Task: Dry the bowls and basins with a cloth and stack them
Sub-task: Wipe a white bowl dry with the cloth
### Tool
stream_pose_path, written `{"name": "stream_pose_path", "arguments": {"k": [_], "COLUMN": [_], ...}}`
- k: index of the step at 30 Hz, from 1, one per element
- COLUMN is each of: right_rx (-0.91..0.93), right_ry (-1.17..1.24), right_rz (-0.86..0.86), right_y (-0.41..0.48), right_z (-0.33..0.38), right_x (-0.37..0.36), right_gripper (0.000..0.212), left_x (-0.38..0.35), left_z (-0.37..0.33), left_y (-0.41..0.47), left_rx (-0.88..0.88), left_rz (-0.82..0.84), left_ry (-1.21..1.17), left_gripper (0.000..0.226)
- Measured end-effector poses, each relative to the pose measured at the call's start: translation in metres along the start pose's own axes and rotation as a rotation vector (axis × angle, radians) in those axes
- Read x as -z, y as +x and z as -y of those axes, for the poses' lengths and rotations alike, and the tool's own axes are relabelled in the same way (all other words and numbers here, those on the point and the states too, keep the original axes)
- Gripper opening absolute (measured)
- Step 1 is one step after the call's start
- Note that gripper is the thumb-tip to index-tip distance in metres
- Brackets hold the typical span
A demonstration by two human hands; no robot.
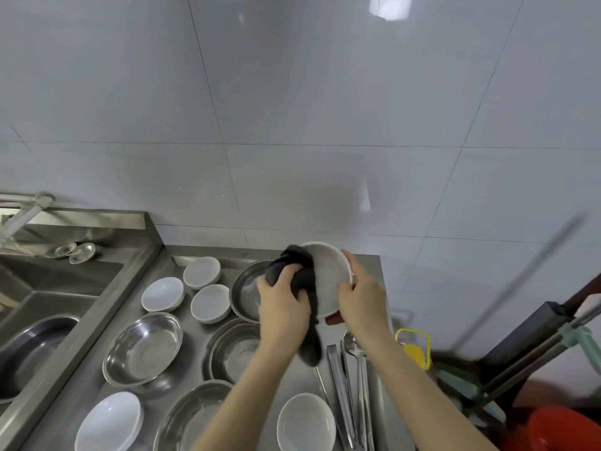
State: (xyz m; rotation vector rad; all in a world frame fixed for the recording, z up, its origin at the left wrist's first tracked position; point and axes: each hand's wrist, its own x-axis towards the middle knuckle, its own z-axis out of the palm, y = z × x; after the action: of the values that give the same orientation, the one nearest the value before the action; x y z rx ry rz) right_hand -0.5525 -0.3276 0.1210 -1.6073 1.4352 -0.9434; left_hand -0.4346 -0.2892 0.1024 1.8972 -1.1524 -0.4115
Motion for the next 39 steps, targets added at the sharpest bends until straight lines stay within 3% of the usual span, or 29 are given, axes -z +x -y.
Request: {"name": "stream_pose_path", "arguments": {"k": [2, 4, 7, 11, 13, 17, 20, 22, 25, 28, 32, 34, 36, 39], "right_rx": [0.032, 0.045, 0.028, 0.105, 0.036, 0.018, -0.04, -0.06, -0.078, -0.075, 0.068, 0.09, 0.05, -0.042], "right_ry": [-0.046, -0.07, -0.062, -0.398, -0.362, -0.197, -0.045, 0.014, -0.007, -0.061, -0.29, -0.293, -0.186, 0.004], "right_rz": [-0.098, -0.074, 0.131, 0.491, 0.586, 0.299, 0.275, 0.225, 0.116, 0.248, 0.443, 0.36, 0.227, 0.066], "right_y": [0.001, 0.001, 0.004, 0.019, 0.021, 0.011, -0.01, -0.02, -0.022, -0.013, 0.002, 0.004, -0.002, -0.01], "right_z": [-0.006, -0.007, -0.002, 0.011, 0.014, 0.006, -0.001, -0.003, -0.003, -0.002, 0.0, 0.0, 0.001, 0.0], "right_x": [-0.008, -0.005, 0.019, 0.052, 0.055, 0.042, 0.018, 0.002, -0.005, 0.012, 0.034, 0.034, 0.027, 0.01], "right_gripper": [0.062, 0.059, 0.058, 0.056, 0.053, 0.039, 0.043, 0.042, 0.038, 0.045, 0.046, 0.049, 0.053, 0.054], "left_x": [-0.014, -0.018, -0.01, 0.012, 0.016, 0.011, 0.003, -0.001, -0.004, 0.013, 0.034, 0.032, 0.025, 0.004], "left_z": [-0.006, -0.004, 0.008, 0.019, 0.021, 0.026, 0.025, 0.024, 0.025, 0.025, 0.025, 0.023, 0.015, -0.004], "left_y": [-0.011, -0.016, -0.007, 0.015, 0.02, 0.02, 0.009, 0.002, -0.007, -0.001, 0.01, 0.011, 0.007, -0.012], "left_rx": [0.167, 0.188, 0.038, -0.336, -0.365, -0.192, 0.017, 0.109, 0.059, -0.103, -0.346, -0.34, -0.272, -0.021], "left_rz": [-0.038, -0.038, 0.066, 0.458, 0.586, 0.271, 0.053, 0.063, 0.099, 0.142, 0.415, 0.361, 0.199, 0.034], "left_ry": [-0.243, -0.286, -0.105, 0.233, 0.263, 0.116, -0.13, -0.233, -0.15, 0.056, 0.272, 0.248, 0.194, 0.021], "left_gripper": [0.042, 0.043, 0.044, 0.047, 0.049, 0.045, 0.038, 0.038, 0.04, 0.044, 0.046, 0.046, 0.046, 0.044]}}
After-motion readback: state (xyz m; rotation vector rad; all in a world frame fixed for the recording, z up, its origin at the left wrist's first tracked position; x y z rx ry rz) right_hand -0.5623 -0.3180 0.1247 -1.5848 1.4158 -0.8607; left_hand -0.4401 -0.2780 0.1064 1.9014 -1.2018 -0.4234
